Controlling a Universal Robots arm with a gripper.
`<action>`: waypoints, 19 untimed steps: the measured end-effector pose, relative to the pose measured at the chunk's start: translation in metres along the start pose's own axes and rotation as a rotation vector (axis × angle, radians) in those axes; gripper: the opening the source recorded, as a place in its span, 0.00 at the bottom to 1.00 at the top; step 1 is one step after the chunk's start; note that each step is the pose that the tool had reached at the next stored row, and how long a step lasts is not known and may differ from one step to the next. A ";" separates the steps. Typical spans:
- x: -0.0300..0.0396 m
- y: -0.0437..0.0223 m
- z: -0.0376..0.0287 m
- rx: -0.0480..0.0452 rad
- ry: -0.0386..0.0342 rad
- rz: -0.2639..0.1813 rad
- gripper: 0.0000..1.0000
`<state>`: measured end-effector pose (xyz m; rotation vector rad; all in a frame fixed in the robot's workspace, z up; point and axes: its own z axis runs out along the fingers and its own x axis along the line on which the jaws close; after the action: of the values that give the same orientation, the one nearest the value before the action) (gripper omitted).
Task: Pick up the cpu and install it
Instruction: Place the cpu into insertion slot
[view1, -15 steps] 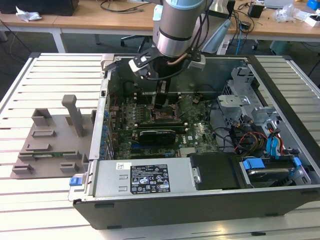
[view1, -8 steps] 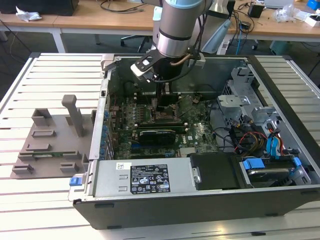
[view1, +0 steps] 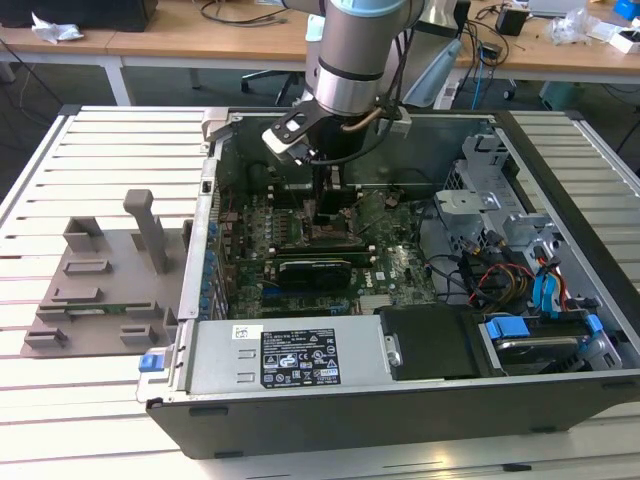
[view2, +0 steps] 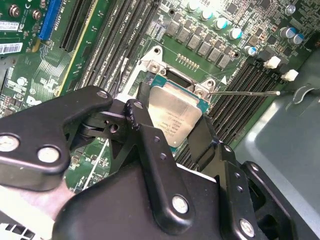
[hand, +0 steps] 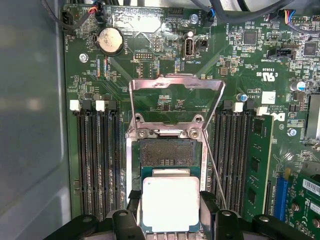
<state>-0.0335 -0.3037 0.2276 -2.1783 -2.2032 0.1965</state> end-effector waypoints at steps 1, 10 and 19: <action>0.0000 0.0000 0.0000 0.0000 0.0001 0.000 0.55; 0.0007 0.0036 0.0110 0.0001 0.0001 0.000 0.55; 0.0014 0.0065 0.0233 0.0001 0.0000 0.000 0.55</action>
<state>-0.0298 -0.3038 0.2036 -2.1782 -2.2033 0.1967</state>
